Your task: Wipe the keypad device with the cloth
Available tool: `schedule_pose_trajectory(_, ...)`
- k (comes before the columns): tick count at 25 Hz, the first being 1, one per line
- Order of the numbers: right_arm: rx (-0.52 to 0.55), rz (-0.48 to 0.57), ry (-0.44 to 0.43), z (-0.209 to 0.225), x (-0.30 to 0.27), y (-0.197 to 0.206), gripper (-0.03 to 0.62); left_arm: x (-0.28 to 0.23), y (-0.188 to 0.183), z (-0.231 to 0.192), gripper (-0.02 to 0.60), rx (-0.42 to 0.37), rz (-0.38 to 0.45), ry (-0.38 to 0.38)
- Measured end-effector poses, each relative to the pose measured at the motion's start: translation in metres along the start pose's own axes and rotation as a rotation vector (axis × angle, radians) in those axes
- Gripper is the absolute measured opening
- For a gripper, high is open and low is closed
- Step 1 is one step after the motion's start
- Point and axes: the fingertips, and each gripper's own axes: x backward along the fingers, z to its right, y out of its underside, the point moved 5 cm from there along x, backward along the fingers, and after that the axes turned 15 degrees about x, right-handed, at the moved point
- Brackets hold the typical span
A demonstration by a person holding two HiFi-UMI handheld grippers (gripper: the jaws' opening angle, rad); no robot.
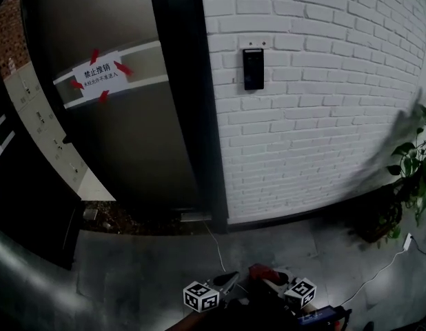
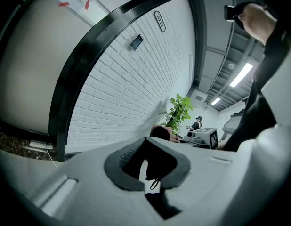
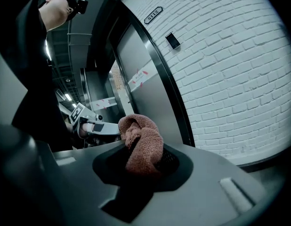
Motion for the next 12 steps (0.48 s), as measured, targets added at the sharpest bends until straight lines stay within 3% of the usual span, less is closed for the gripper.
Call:
schedule_pose_trajectory(5, 0.049, 0.044, 0.001, 0.008, -0.006, -0.028, 0.106, -0.009, -0.016, 0.002, 0.005, -0.047, 0.035, 0.011)
schedule_pose_trajectory(12, 0.085, 0.052, 0.009, 0.011, -0.001, -0.020, 0.106, -0.011, -0.011, 0.003, 0.005, -0.052, 0.053, 0.017)
